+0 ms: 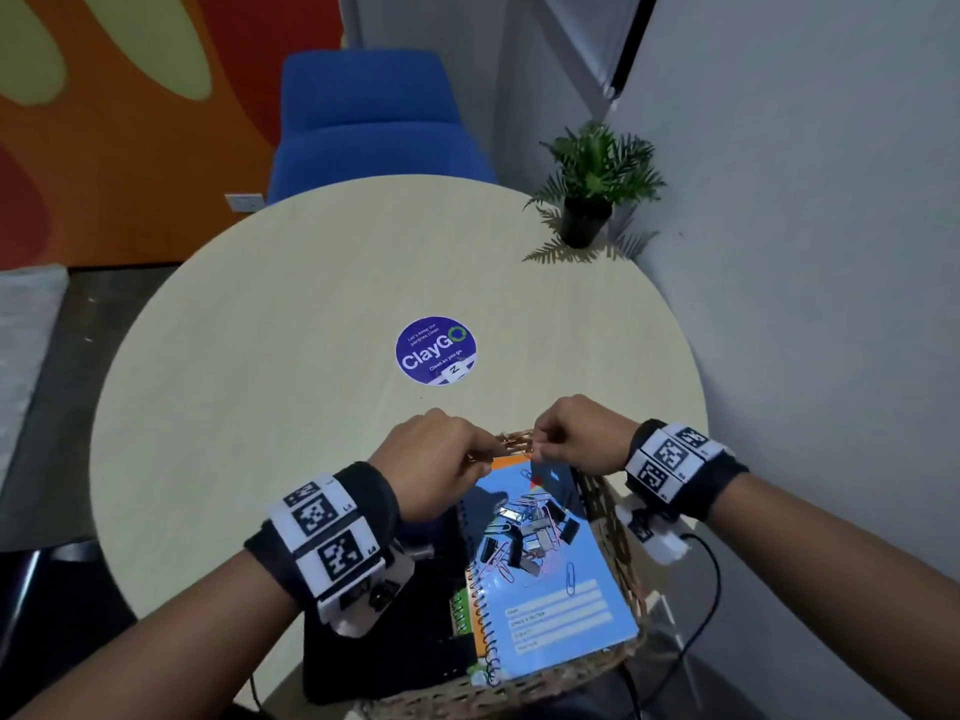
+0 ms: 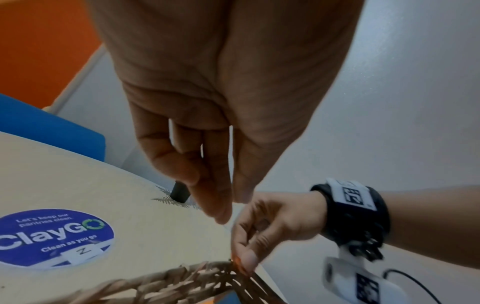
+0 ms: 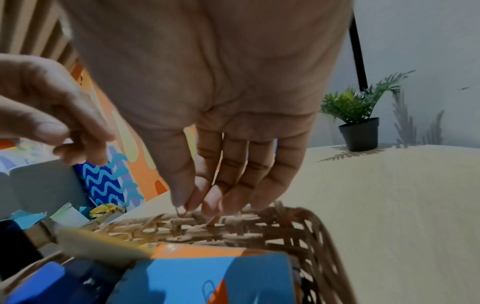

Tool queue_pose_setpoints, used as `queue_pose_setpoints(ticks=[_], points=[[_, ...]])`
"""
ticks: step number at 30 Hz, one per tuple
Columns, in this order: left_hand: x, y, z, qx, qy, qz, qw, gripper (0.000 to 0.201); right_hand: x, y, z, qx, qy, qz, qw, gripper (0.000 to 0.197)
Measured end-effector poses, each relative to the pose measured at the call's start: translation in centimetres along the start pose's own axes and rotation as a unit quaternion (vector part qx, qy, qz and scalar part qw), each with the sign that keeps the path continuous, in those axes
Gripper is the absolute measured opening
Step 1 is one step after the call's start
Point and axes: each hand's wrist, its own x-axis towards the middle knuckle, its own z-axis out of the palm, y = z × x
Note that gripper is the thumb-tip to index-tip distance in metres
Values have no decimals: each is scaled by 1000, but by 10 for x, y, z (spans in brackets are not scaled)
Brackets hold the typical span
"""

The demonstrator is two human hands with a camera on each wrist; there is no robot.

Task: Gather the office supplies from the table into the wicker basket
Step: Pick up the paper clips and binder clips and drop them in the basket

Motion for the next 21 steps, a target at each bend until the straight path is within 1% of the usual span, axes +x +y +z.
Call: queue_pose_setpoints(ticks=[3,5,7,9,10,12,14,16,18,21], points=[[-8,-11,-4,-16,28,-19,999,27,-19,3,10,28,14,-1,1000,13],[-19,-26,-6,-60,53,-38,996,26,-30,3,20,46,21,-6,999,10],[-35,-45,-4,-112,78,-63,989,22,-41,3,30,28,32,-5,999,12],[-55,-67,2,-151,102,-96,978,14,-53,10,42,-20,73,-1,997,20],[-65,-78,8,-167,114,-114,973,12,-60,17,49,-24,103,0,994,23],[-86,-98,24,-190,134,-156,960,17,-77,27,62,37,161,11,986,31],[-103,-115,44,-213,136,-195,948,17,-98,35,76,133,203,43,969,43],[-110,-124,59,-245,124,-228,934,22,-122,35,92,212,218,107,947,54],[-105,-129,65,-256,123,-239,929,31,-146,36,112,298,211,165,916,63],[-77,-128,55,-249,124,-214,936,38,-169,41,140,390,157,253,871,95]])
